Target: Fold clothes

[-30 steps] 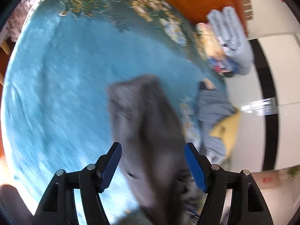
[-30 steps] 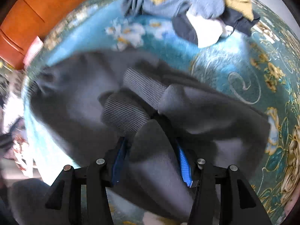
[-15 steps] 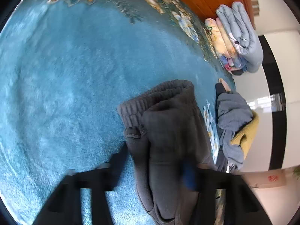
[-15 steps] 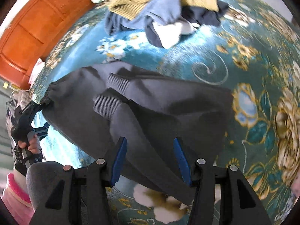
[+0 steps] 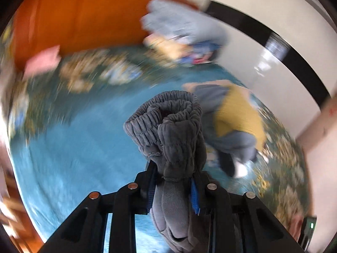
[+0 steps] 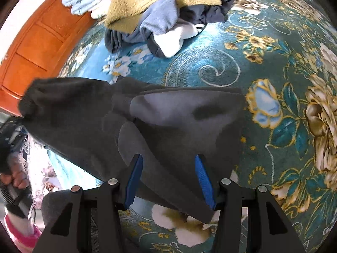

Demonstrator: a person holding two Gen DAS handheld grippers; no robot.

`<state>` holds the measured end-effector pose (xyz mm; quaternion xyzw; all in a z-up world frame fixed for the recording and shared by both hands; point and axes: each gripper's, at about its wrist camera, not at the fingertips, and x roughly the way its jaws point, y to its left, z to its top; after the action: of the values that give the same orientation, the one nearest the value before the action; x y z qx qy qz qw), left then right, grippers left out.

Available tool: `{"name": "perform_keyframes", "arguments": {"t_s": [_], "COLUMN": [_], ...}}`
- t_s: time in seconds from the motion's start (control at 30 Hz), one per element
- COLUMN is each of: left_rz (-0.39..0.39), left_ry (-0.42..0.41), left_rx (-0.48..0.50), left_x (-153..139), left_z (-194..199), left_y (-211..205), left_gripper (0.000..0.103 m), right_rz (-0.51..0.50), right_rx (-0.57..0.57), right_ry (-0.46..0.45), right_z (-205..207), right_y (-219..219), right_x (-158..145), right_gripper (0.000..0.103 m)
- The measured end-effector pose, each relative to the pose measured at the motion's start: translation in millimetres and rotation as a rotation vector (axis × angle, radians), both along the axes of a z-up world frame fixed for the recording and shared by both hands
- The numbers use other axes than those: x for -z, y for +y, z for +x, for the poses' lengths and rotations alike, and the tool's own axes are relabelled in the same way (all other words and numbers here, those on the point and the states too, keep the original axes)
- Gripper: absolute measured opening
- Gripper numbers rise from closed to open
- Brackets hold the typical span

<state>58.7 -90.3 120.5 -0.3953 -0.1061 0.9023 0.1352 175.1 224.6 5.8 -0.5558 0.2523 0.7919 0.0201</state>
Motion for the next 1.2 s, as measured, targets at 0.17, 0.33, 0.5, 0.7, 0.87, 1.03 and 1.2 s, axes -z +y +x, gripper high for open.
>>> {"name": "perform_keyframes", "arguments": {"t_s": [0.17, 0.33, 0.5, 0.7, 0.87, 1.03, 1.2], "left_rz": [-0.167, -0.364, -0.56, -0.709, -0.759, -0.752, -0.72], "left_ry": [0.114, 0.139, 0.169, 0.175, 0.145, 0.127, 0.138], "left_rx": [0.153, 0.234, 0.316, 0.357, 0.369, 0.375, 0.416], "left_x": [-26.6, -4.6, 28.4, 50.1, 61.4, 59.5, 47.4], "left_z": [33.5, 73.1, 118.6, 139.2, 147.8, 155.5, 165.4], "left_y": [91.3, 165.8, 215.6, 247.9, 259.8, 263.3, 264.6], "left_gripper": [0.029, 0.029, 0.032, 0.035, 0.042, 0.075, 0.076], "right_rz": [-0.03, -0.012, -0.014, -0.033, -0.045, -0.046, -0.054], "right_rx": [0.068, 0.14, 0.193, 0.233, 0.231, 0.234, 0.252], "right_ry": [0.025, 0.04, 0.025, 0.008, 0.009, 0.01, -0.002], "right_z": [13.4, 33.7, 53.4, 66.6, 66.7, 69.4, 73.7], "right_y": [26.3, 62.8, 93.1, 109.4, 110.6, 113.0, 117.8], "right_x": [-3.5, -6.6, 2.0, 12.7, 15.9, 16.8, 19.3], "right_gripper": [0.053, 0.053, 0.053, 0.054, 0.054, 0.054, 0.054]}}
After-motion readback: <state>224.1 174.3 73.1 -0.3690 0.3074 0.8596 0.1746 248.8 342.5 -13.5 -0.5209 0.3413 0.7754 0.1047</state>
